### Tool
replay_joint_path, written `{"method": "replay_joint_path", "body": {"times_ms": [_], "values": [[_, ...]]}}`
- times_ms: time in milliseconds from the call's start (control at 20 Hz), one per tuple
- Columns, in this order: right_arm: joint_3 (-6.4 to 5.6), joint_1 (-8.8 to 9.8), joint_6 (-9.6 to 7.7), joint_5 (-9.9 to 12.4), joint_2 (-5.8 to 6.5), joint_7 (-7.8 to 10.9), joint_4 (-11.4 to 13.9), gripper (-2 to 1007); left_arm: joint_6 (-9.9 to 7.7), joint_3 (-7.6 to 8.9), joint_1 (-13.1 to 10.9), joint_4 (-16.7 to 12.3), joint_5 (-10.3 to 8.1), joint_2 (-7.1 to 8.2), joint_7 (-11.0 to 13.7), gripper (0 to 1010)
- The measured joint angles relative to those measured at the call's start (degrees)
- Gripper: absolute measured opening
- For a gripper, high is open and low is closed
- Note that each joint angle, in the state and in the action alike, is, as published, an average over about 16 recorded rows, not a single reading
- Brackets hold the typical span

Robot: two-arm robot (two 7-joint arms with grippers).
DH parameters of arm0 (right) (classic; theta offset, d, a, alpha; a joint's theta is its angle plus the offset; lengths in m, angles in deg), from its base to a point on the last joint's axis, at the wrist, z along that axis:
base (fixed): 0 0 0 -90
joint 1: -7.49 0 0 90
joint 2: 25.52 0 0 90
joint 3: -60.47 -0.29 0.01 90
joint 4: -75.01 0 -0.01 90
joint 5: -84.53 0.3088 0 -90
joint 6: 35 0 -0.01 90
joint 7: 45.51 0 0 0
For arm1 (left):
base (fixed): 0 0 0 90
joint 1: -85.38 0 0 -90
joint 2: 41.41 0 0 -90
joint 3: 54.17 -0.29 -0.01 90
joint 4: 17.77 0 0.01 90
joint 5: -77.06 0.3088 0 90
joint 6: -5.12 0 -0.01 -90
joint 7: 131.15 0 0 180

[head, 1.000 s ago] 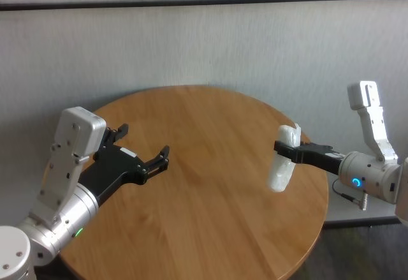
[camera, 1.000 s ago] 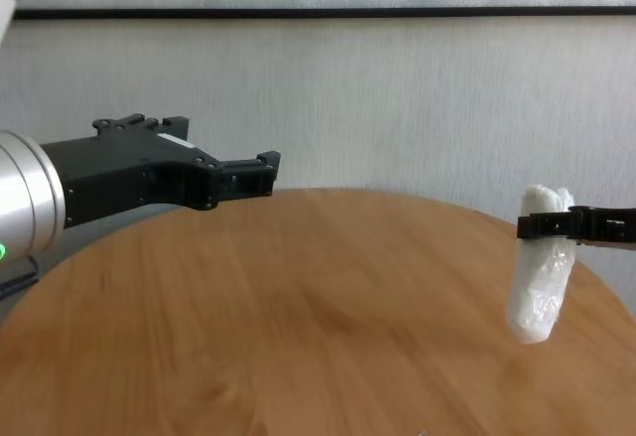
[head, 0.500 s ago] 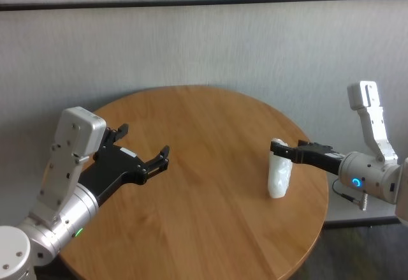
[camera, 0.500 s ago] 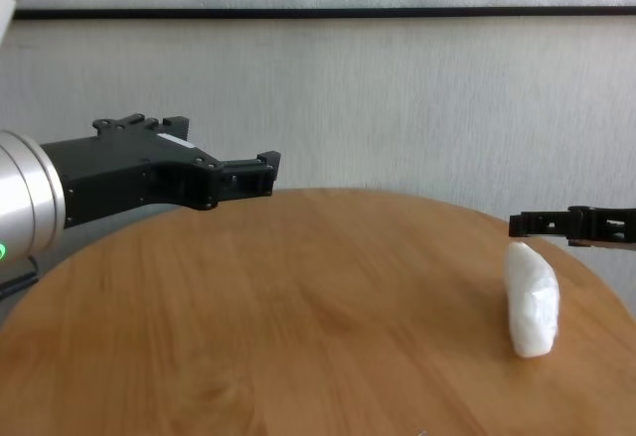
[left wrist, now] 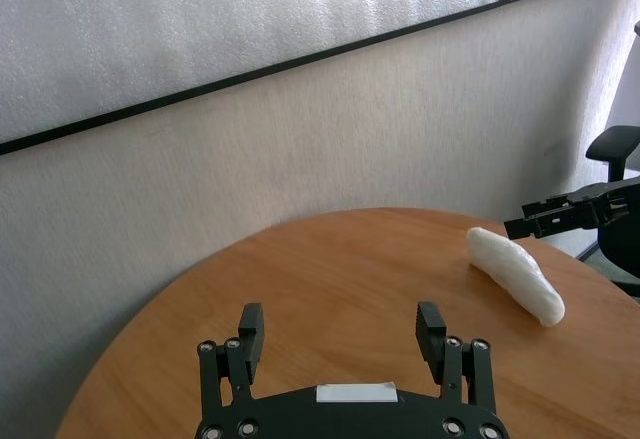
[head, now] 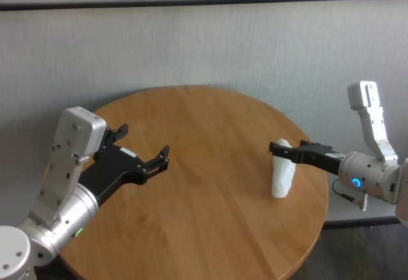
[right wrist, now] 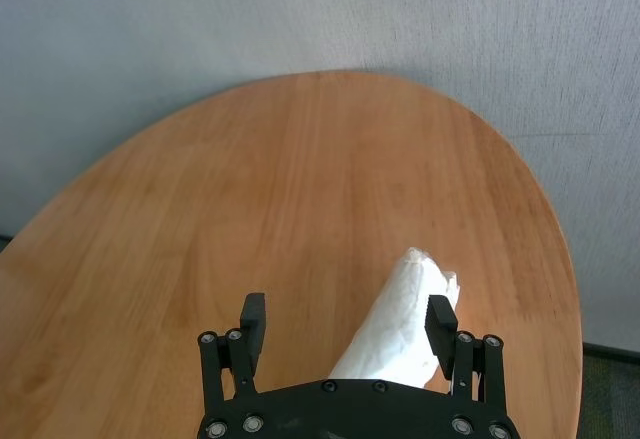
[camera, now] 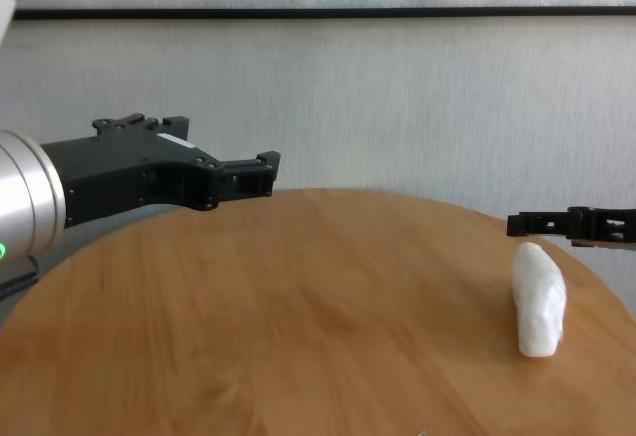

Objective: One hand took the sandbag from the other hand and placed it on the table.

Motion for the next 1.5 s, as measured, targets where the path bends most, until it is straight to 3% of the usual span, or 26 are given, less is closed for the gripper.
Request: {"method": "replay_joint_path", "body": {"times_ms": [500,1000,1500], "values": [[0.19,0.14,0.77,-0.71,0.07,0.06,0.50,1003,0.00,0.00,0.00,0.00,0.00,0.00,0.00,1000],[1.57,0.05,4.93,-5.21,-0.36,1.00,2.83,1003,0.00,0.00,0.00,0.00,0.00,0.00,0.00,1000],[3.88,-0.90,9.37,-10.43,-2.37,3.25,4.93,1003,0.00,0.00,0.00,0.00,0.00,0.00,0.00,1000]]}}
